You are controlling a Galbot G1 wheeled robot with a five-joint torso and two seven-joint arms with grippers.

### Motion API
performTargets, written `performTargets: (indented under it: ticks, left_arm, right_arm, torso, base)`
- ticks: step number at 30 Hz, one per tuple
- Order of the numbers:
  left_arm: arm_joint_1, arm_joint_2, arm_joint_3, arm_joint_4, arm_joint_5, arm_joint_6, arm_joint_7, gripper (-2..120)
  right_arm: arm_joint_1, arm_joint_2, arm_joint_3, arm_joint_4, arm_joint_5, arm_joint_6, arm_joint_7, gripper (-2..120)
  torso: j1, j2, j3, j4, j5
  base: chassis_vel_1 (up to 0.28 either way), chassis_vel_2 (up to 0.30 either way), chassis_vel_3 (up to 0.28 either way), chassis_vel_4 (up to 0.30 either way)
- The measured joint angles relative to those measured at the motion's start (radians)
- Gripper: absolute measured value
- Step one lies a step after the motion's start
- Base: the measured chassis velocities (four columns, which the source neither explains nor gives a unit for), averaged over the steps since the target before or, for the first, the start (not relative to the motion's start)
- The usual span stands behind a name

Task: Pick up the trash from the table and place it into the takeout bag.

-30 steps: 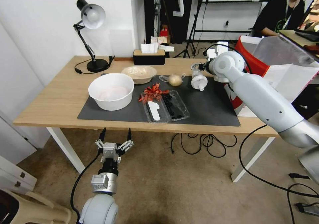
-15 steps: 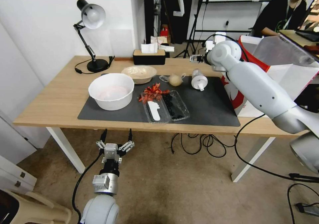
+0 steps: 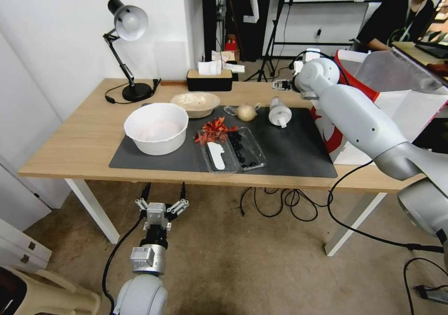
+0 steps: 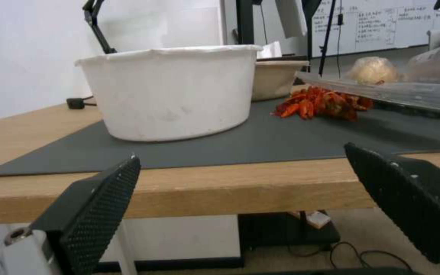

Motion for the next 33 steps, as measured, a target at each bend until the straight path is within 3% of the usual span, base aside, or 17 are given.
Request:
performTargets:
  ticks: [33]
  left_arm:
    - [-0.016,-0.001,0.001,0.024,-0.006,-0.003,-0.001,100]
  right_arm:
    - [-0.061,0.052,0.015,-0.048,-0.096,0.001,-0.059,100]
  torso:
    - [0.000,0.000,0.000,0.0000,0.0000]
  base:
    - [0.000,0.000,0.000,0.000]
